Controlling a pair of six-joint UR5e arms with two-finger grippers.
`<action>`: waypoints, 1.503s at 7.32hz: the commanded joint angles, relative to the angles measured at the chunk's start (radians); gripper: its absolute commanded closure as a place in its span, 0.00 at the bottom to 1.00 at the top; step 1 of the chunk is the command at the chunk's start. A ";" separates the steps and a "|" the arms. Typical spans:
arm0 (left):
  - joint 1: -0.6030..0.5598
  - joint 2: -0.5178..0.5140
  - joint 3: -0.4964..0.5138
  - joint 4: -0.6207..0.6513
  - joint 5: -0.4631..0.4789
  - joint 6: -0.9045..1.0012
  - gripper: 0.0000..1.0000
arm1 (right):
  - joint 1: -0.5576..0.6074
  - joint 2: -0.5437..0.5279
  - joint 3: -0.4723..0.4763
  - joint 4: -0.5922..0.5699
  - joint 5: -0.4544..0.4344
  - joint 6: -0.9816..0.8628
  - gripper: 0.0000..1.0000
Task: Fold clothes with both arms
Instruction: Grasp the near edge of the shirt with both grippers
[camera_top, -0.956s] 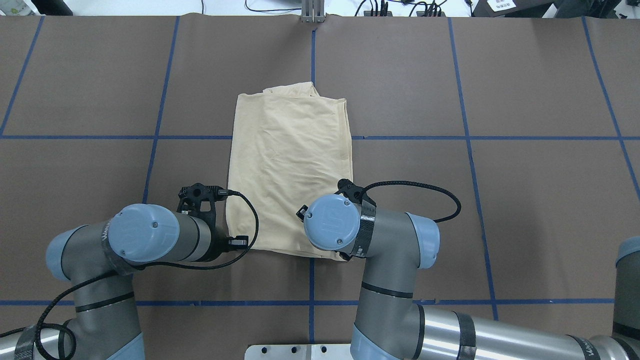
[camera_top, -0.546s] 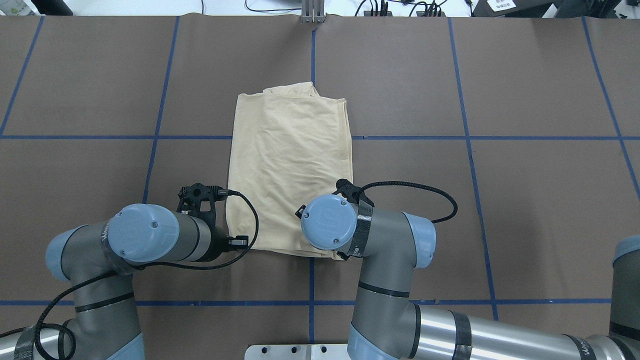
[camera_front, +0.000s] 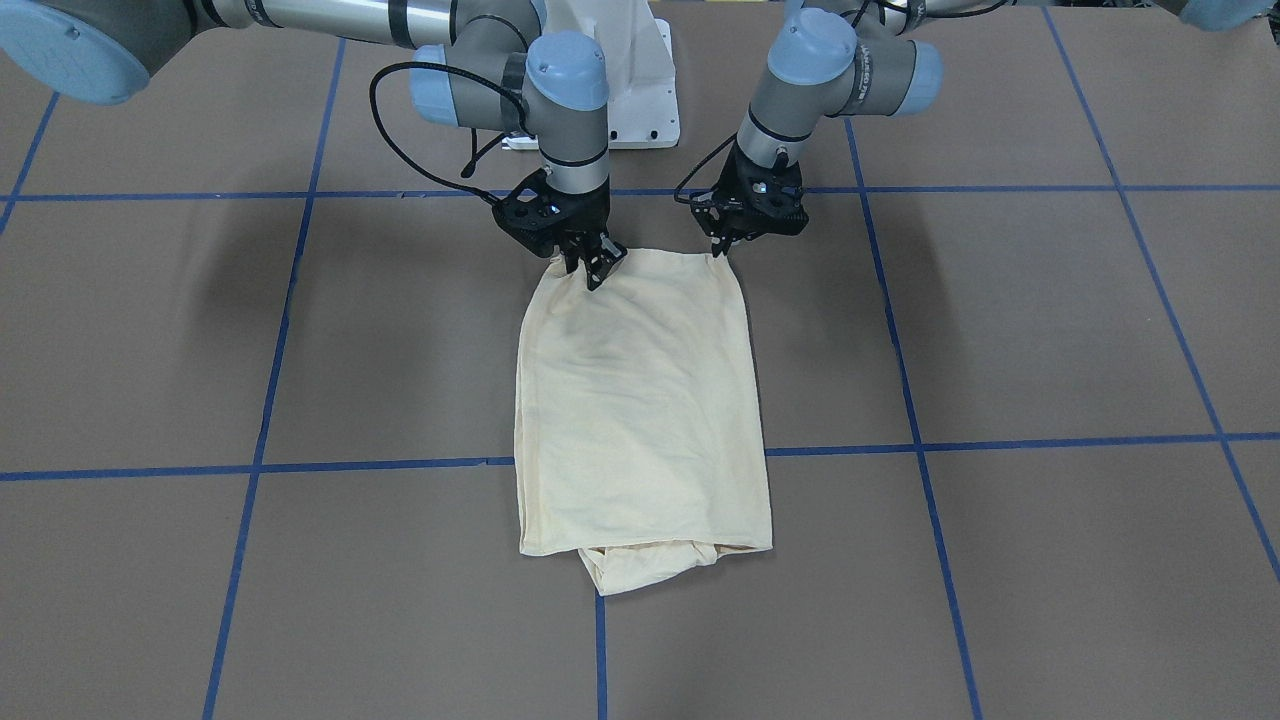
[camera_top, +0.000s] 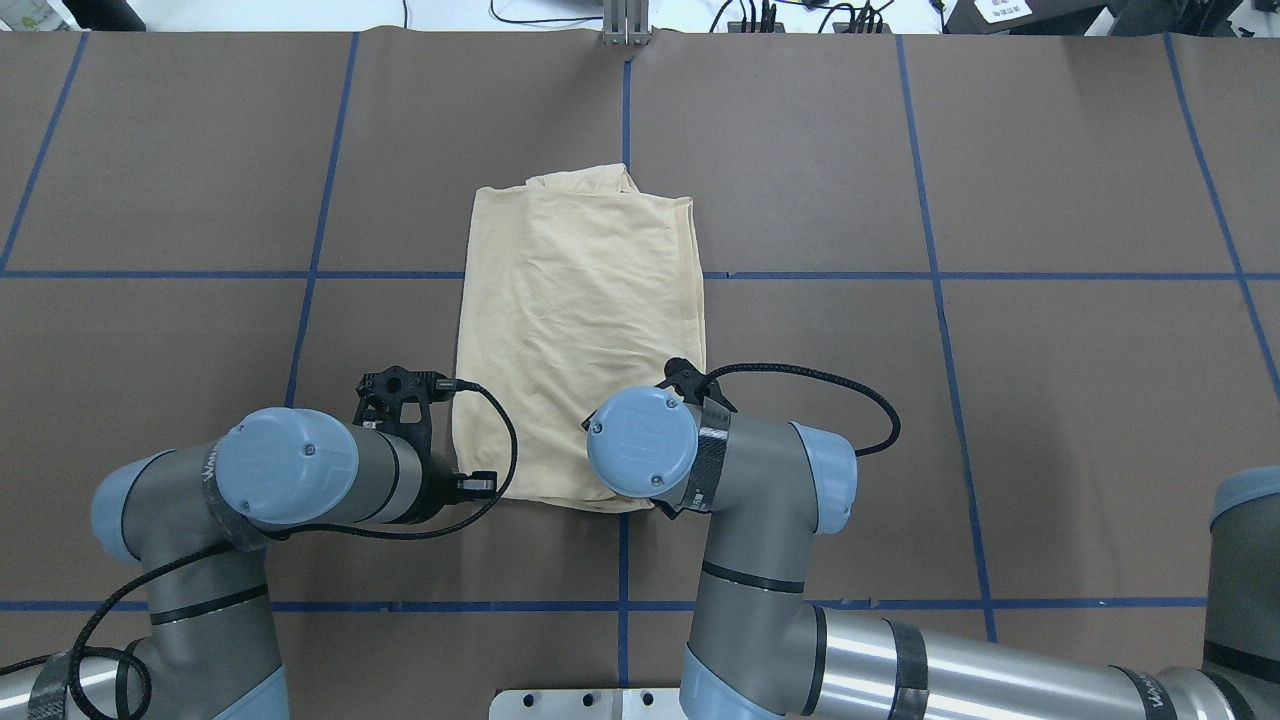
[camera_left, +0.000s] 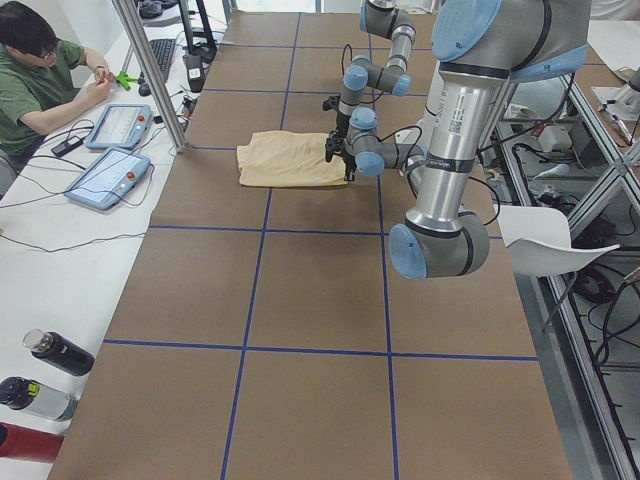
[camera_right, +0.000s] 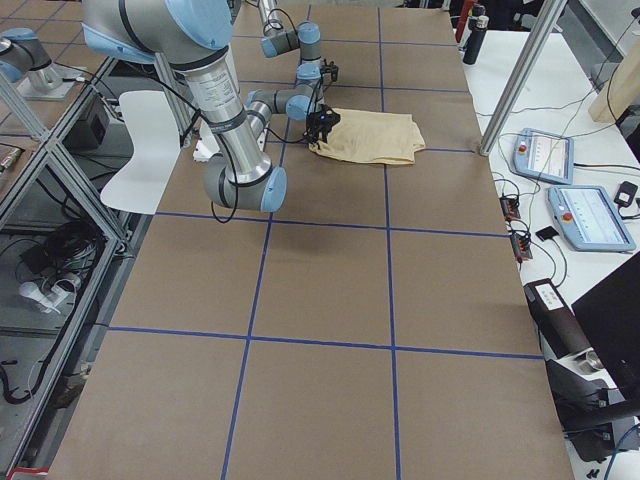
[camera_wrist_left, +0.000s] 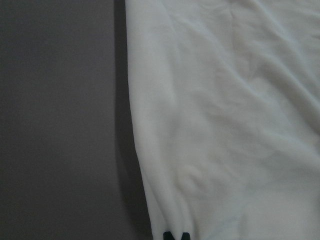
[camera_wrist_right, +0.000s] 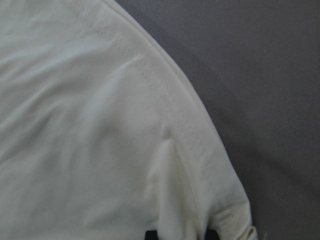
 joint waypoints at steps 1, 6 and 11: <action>0.000 0.000 0.000 0.000 0.000 0.001 1.00 | 0.000 0.010 0.001 0.000 0.001 0.010 1.00; 0.000 -0.014 -0.023 0.002 -0.002 0.000 1.00 | 0.042 -0.003 0.068 -0.003 0.011 0.002 1.00; 0.024 -0.011 -0.286 0.008 -0.162 -0.130 1.00 | -0.019 -0.166 0.569 -0.252 0.053 0.023 1.00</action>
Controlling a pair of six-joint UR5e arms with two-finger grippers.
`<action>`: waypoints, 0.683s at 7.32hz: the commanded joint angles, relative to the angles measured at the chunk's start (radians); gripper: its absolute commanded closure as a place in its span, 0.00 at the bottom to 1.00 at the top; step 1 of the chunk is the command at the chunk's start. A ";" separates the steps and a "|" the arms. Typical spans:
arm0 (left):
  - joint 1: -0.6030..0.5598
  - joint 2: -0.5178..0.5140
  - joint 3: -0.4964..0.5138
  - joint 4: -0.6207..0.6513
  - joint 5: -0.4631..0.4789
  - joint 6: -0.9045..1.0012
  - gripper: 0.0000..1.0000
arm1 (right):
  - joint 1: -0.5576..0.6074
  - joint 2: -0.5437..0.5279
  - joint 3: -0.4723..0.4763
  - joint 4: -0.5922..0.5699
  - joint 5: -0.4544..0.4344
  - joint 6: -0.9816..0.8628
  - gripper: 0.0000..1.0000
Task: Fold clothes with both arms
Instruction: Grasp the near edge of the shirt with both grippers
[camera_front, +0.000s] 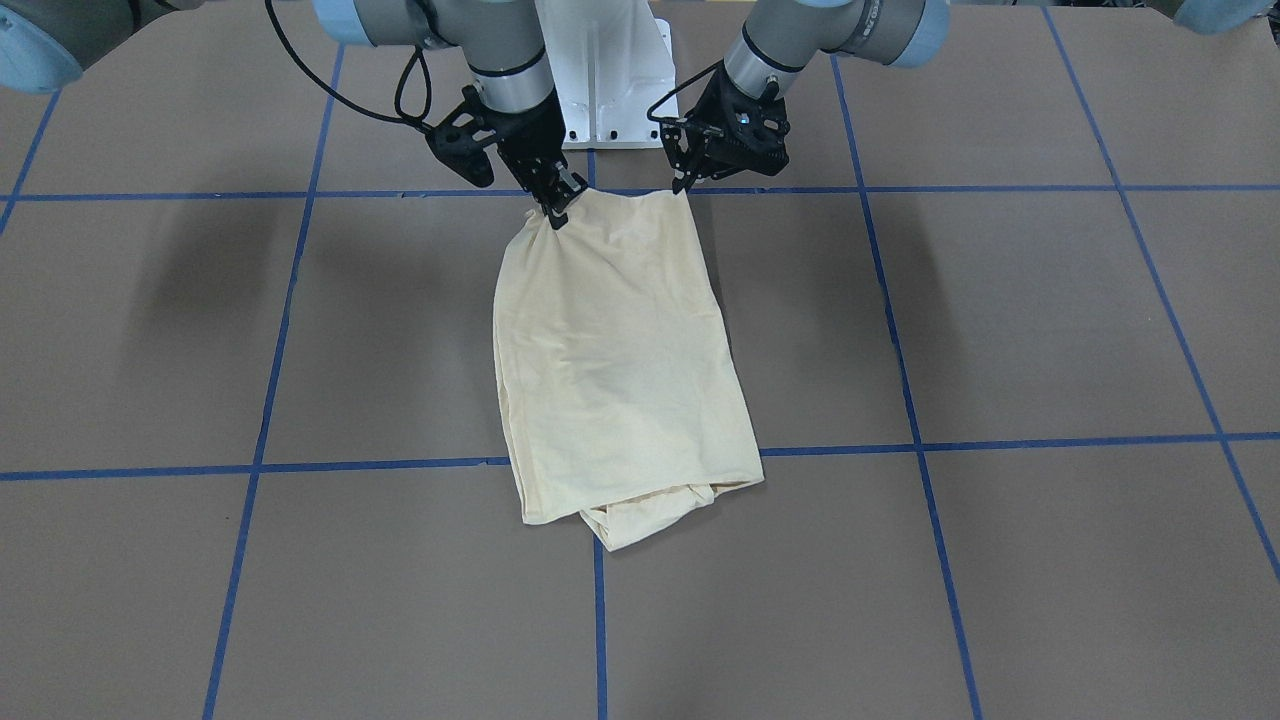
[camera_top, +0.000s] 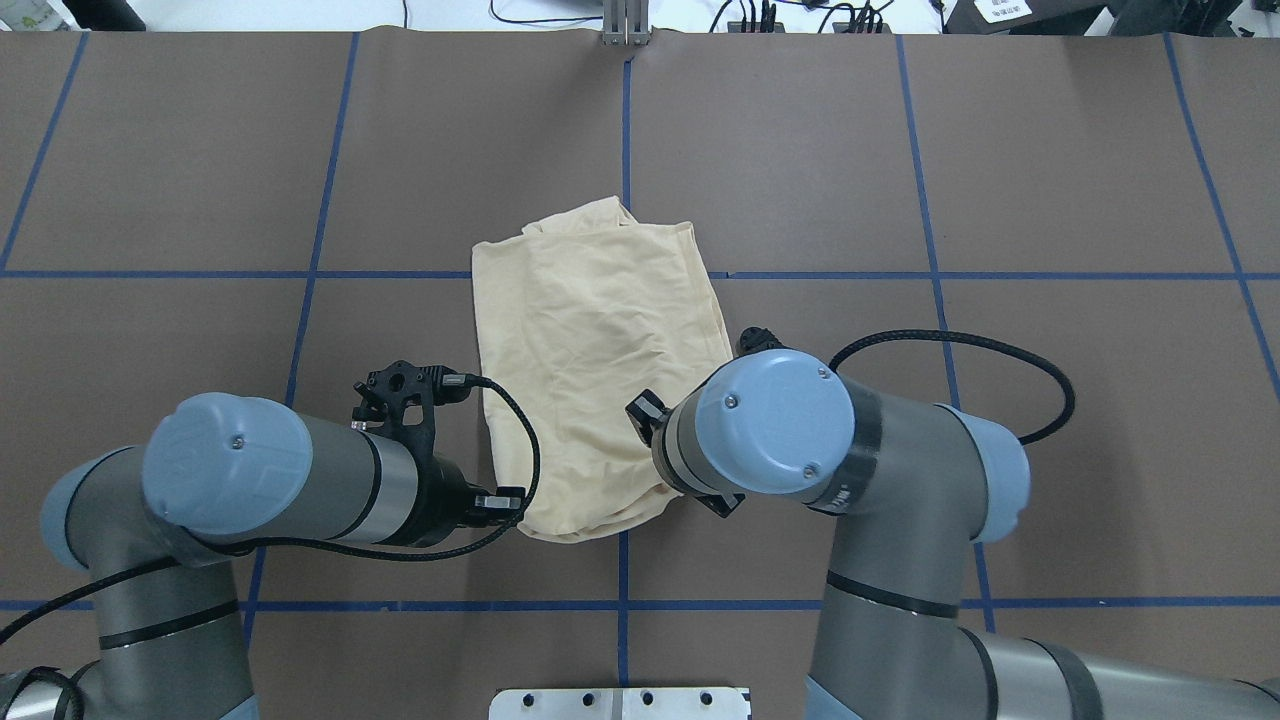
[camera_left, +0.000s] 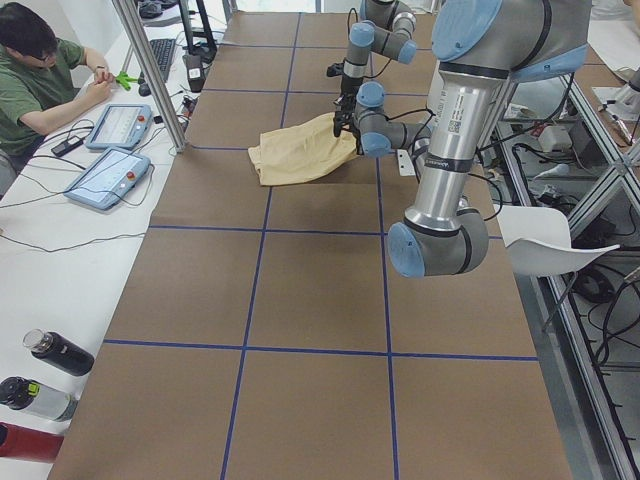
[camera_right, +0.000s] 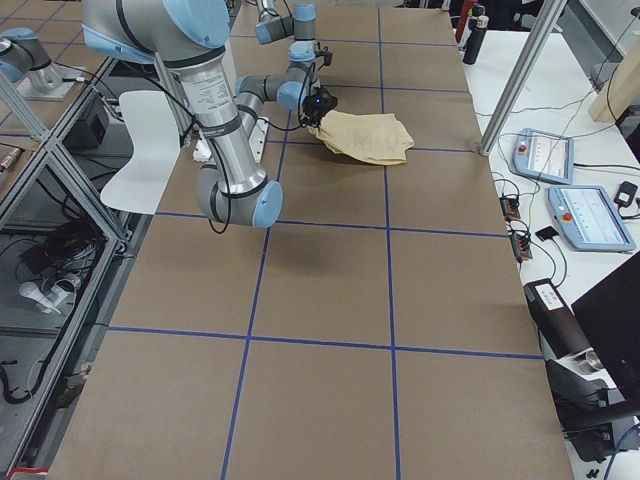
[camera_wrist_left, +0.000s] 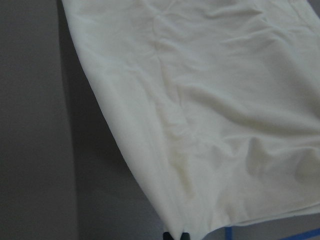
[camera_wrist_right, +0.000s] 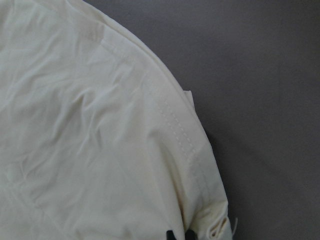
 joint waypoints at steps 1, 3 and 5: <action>0.065 0.002 -0.183 0.096 -0.045 -0.106 1.00 | -0.069 -0.018 0.240 -0.200 0.002 0.039 1.00; 0.072 -0.047 -0.192 0.209 -0.047 -0.099 1.00 | -0.074 -0.012 0.226 -0.238 -0.009 0.037 1.00; -0.009 -0.105 -0.059 0.209 -0.033 -0.058 1.00 | 0.016 -0.009 0.035 -0.087 -0.029 -0.064 1.00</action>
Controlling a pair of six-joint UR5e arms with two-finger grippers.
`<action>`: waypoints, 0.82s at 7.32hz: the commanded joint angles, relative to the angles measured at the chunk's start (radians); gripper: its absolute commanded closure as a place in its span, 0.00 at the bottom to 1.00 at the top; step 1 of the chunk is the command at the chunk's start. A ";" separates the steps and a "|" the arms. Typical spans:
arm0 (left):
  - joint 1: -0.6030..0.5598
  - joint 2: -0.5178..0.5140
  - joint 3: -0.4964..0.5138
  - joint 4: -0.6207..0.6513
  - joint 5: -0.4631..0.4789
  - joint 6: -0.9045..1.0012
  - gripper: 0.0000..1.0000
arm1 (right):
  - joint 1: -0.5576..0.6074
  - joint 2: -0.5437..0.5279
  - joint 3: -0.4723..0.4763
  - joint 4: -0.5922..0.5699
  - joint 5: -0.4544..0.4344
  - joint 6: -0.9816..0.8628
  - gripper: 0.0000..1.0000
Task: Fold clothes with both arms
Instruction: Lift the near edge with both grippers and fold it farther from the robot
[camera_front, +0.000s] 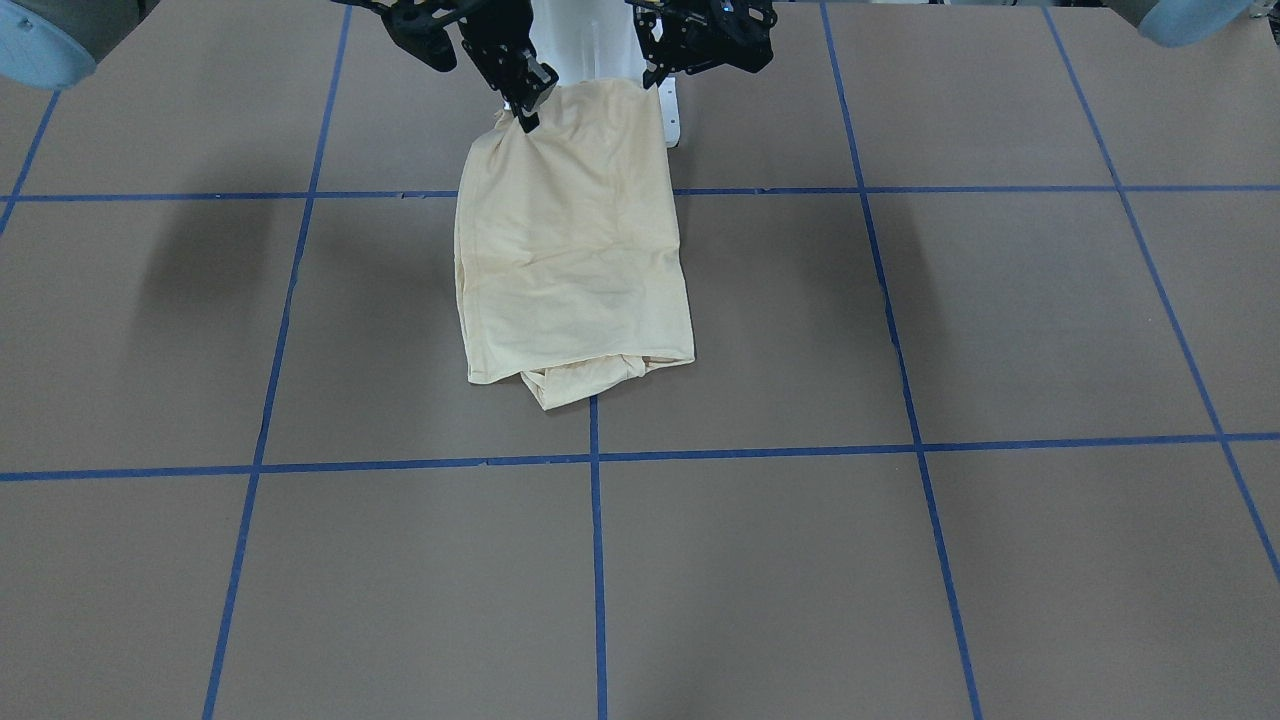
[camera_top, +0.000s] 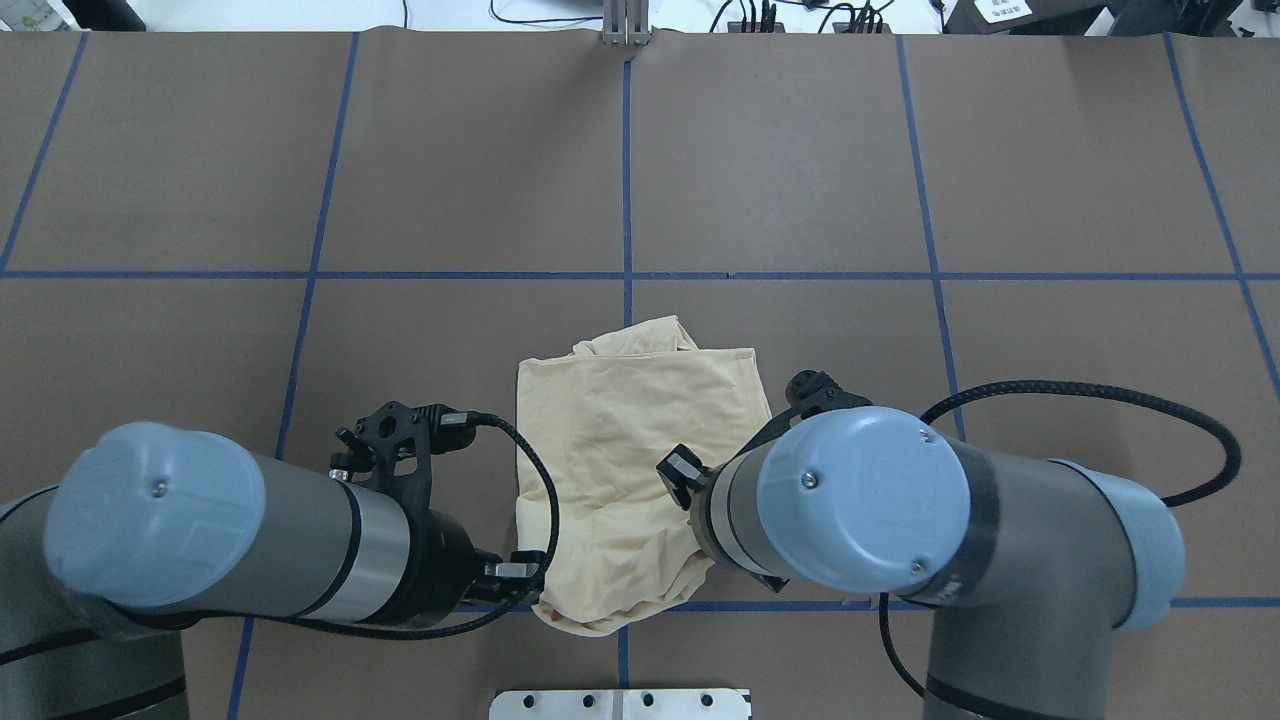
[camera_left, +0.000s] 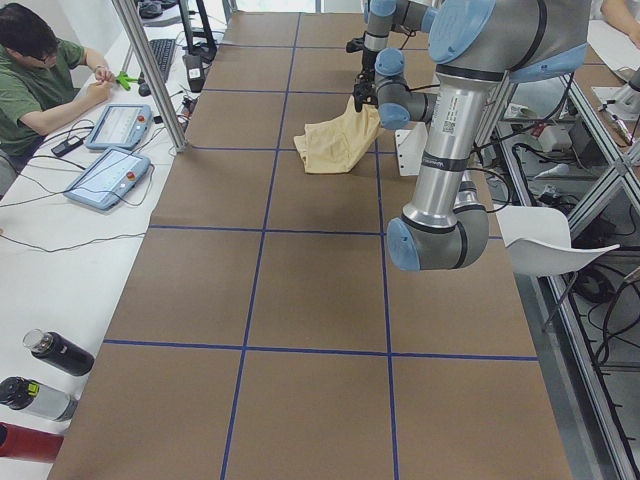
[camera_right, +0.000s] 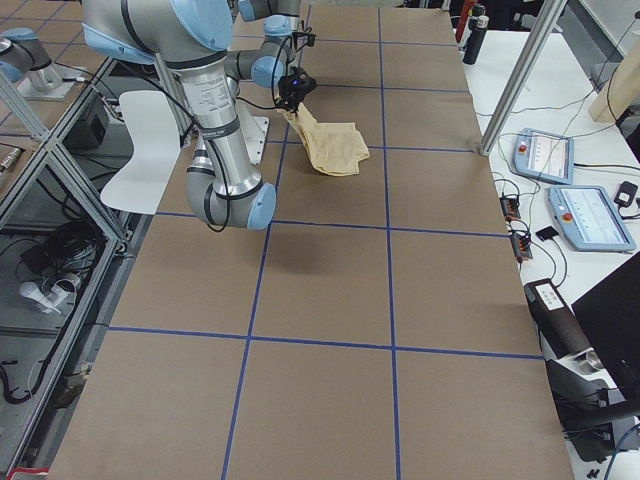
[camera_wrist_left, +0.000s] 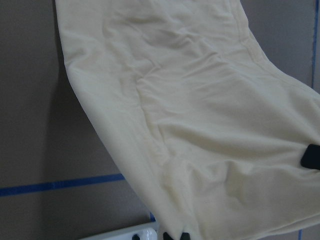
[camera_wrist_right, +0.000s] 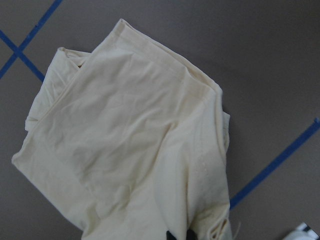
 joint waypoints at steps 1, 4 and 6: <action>-0.106 -0.073 0.150 0.006 0.017 0.086 1.00 | 0.106 0.004 -0.225 0.220 -0.009 -0.073 1.00; -0.211 -0.124 0.297 0.002 0.073 0.193 1.00 | 0.182 0.030 -0.313 0.270 -0.007 -0.199 1.00; -0.211 -0.199 0.452 -0.009 0.141 0.194 1.00 | 0.195 0.131 -0.458 0.273 -0.009 -0.214 1.00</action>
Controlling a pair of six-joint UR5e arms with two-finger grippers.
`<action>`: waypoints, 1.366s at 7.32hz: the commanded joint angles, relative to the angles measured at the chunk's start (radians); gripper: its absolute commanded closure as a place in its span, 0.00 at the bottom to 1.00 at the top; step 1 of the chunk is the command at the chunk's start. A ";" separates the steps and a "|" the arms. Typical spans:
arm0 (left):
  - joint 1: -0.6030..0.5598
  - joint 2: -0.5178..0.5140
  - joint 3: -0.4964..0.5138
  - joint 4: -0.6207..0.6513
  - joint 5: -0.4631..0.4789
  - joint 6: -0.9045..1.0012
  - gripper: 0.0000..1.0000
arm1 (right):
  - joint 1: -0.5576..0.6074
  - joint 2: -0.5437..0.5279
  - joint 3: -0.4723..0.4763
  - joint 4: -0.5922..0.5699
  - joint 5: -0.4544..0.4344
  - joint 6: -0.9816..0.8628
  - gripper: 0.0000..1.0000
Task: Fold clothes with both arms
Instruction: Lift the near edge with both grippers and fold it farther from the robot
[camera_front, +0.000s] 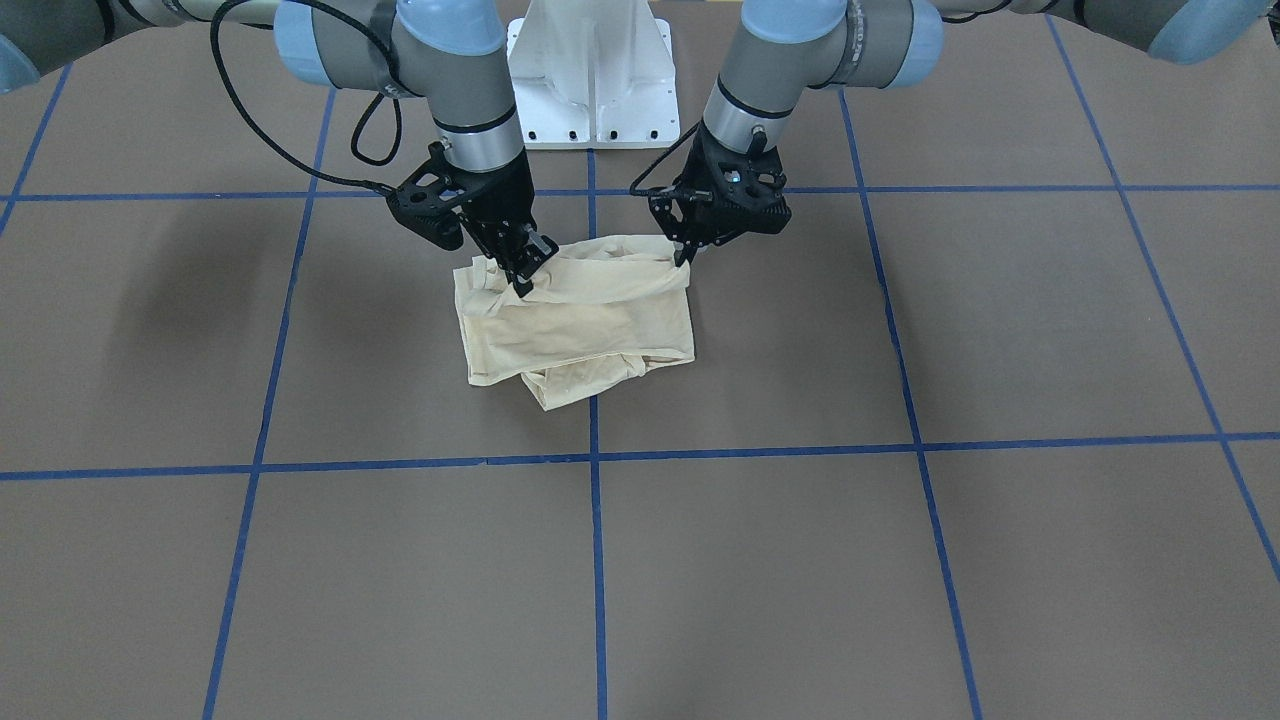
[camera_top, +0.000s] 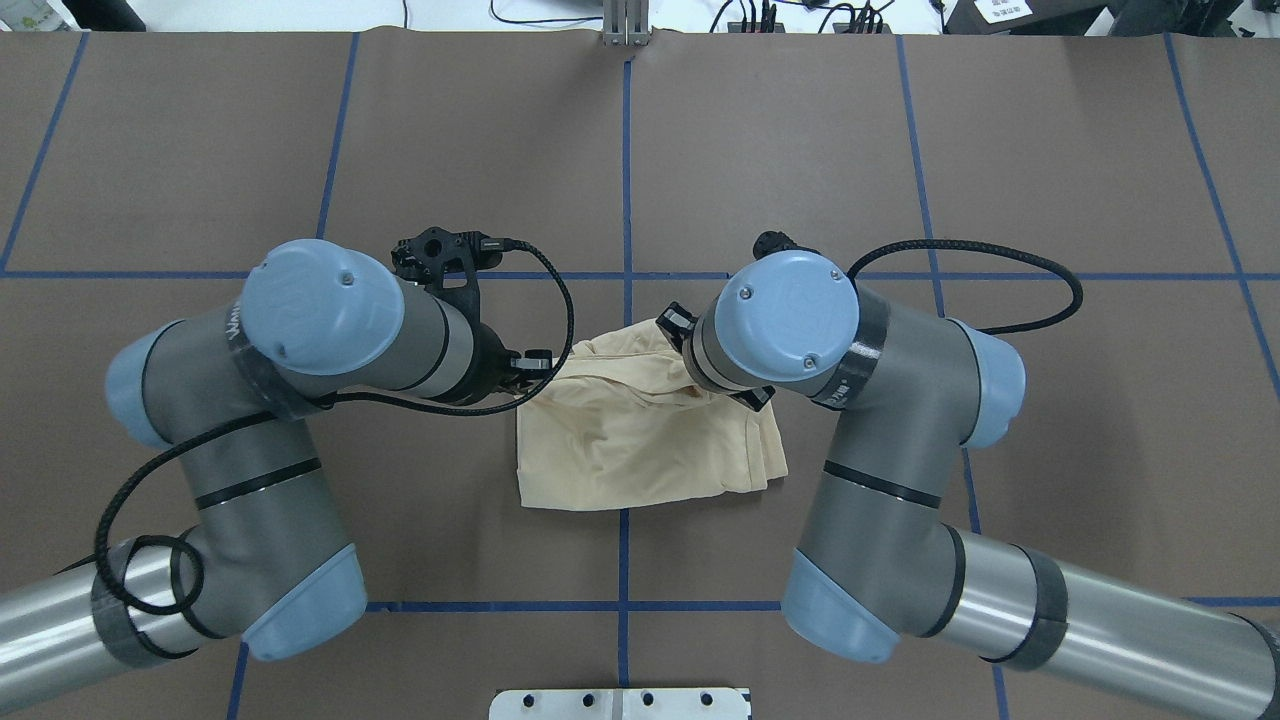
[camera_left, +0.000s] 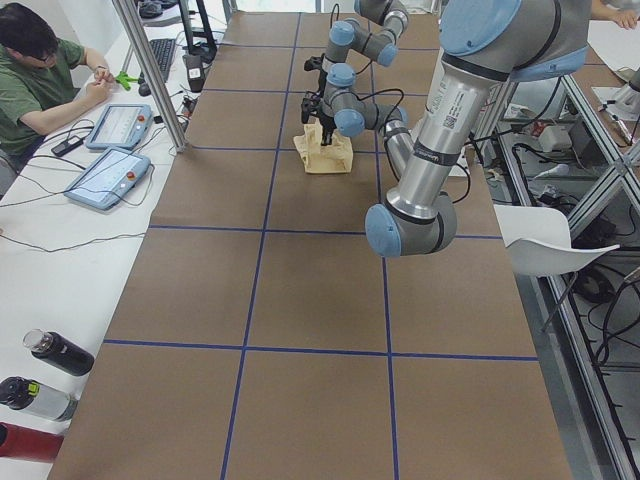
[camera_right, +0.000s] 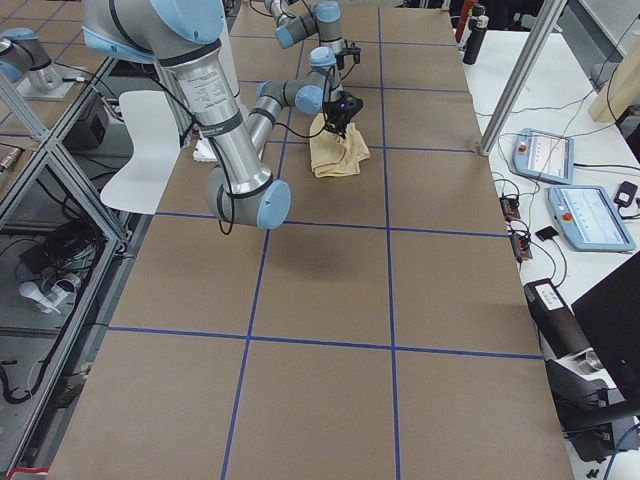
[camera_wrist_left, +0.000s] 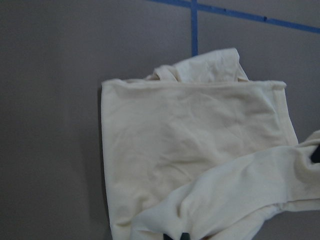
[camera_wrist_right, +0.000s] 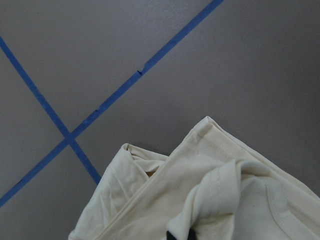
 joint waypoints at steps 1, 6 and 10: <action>-0.004 -0.049 0.113 -0.009 0.045 0.026 1.00 | 0.024 0.072 -0.135 0.052 -0.001 -0.013 1.00; -0.137 -0.027 0.100 -0.052 -0.096 0.337 0.00 | 0.185 0.080 -0.215 0.146 0.252 -0.310 0.00; -0.196 0.004 0.101 -0.055 -0.156 0.476 0.00 | -0.059 0.091 -0.178 0.068 -0.041 -0.385 0.00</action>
